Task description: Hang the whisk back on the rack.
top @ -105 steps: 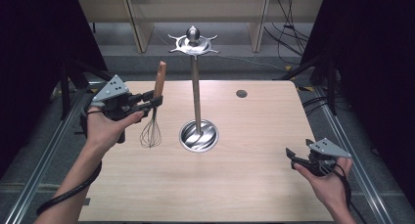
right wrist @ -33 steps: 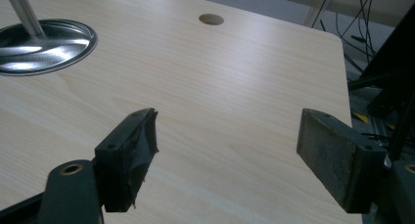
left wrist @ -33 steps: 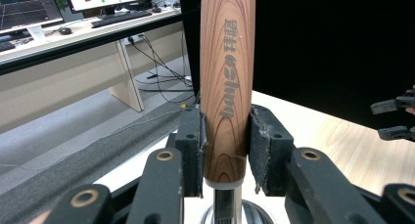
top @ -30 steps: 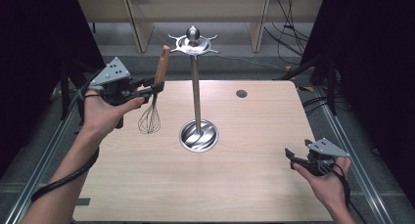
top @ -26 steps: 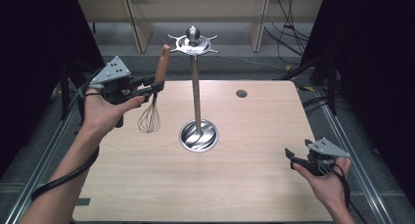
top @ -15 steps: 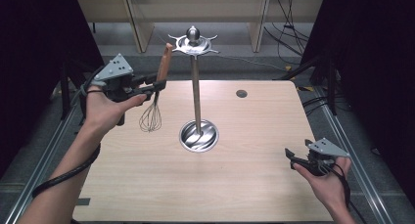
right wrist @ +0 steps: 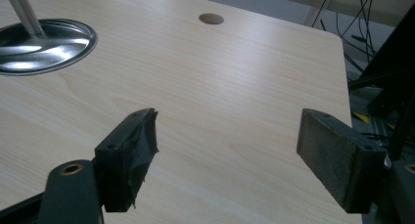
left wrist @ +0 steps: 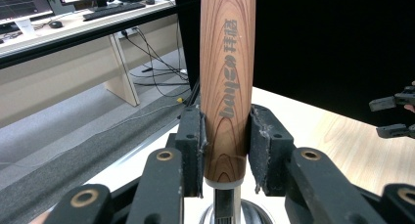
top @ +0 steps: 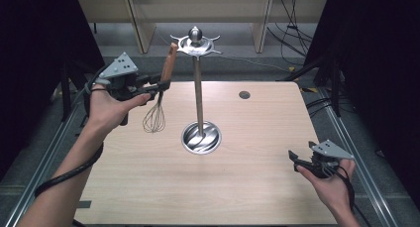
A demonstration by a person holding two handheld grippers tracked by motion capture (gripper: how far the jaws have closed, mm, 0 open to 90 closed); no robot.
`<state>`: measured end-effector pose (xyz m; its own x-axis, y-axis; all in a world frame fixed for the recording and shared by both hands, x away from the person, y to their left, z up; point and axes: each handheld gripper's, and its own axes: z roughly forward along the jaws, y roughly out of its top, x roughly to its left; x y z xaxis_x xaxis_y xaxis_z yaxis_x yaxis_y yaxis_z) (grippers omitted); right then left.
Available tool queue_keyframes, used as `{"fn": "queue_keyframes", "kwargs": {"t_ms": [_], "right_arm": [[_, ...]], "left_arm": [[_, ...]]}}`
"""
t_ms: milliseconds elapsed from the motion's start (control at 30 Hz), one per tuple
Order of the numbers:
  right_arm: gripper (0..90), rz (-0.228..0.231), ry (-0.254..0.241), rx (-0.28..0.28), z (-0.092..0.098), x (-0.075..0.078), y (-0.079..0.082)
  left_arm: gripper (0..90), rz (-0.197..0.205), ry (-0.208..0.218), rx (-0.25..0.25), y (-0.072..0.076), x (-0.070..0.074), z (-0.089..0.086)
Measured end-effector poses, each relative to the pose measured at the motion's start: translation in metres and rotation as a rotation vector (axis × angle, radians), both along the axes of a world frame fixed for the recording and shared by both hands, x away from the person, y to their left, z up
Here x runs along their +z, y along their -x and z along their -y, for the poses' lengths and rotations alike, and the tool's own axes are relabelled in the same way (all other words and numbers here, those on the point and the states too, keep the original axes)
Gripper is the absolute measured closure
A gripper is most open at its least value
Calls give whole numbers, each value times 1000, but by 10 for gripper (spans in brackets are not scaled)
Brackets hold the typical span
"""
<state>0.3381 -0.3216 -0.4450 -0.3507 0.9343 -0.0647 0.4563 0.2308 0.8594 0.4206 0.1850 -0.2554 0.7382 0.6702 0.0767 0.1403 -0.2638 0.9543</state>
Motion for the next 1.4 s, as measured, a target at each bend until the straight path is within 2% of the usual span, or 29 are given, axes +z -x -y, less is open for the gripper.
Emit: {"fn": "queue_keyframes", "kwargs": {"t_ms": [400,467,500,633,1400], "right_arm": [[236,-5,-4,-4,0,0,0],[236,-3,0,-2,0,0,0],[236,12,11,19,2,0,-2],[236,-7,-4,-4,0,0,0],[235,-2,0,-1,0,0,0]], "left_arm": [[680,-4,-13,0,-5,1,6],[680,-6,-13,1,-6,1,7],[680,-7,-15,0,-6,1,7],[680,-9,-15,0,-8,0,9],[677,-29,-29,0,-13,-3,13]]}}
